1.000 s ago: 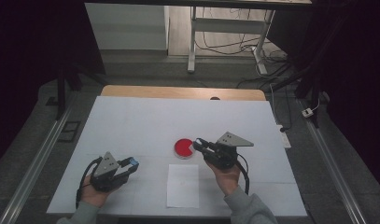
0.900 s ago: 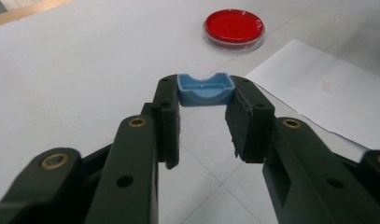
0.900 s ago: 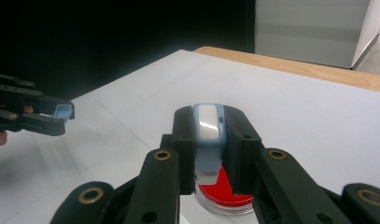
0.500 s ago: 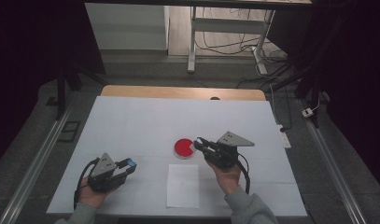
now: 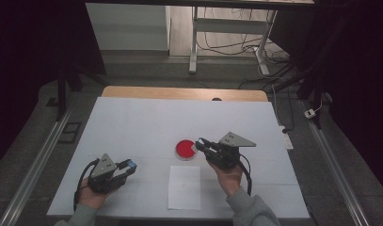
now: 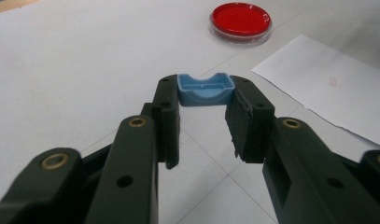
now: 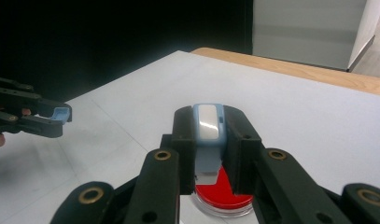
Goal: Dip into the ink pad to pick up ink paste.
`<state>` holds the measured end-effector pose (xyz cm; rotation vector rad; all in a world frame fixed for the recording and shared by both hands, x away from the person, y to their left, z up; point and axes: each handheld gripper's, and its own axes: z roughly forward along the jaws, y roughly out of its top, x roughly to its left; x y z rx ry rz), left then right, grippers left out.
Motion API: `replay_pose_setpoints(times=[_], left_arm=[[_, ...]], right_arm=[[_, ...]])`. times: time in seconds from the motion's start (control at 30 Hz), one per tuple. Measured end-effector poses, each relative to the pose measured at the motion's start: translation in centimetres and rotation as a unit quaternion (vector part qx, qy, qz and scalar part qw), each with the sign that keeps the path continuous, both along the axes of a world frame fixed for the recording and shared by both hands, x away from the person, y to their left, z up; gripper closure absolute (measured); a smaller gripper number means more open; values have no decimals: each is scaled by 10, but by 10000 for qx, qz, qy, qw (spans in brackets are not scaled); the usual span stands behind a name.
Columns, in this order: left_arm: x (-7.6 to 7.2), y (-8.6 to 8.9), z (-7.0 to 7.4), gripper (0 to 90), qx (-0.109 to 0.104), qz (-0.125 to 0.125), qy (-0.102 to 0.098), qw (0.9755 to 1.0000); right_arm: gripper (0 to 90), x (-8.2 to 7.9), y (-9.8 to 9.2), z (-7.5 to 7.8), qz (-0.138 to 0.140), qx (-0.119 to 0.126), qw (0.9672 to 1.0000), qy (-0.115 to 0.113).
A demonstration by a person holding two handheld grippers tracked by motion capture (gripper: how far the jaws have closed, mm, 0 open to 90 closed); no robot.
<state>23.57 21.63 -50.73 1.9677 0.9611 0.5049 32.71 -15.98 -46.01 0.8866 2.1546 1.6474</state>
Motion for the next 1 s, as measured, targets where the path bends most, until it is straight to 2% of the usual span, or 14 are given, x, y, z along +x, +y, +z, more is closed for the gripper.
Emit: replay_pose_setpoints(times=[0.27,0.57,1.0], left_arm=[[1,-2,0,655,20,-26,14,10000],[1,-2,0,655,23,-39,23,10000],[2,-2,-1,655,29,-52,50,10000]], right_arm=[[754,10,1,-3,-17,-156,9999,56],[753,25,12,-8,18,-438,9990,90],[753,42,31,-19,143,-913,9955,205]])
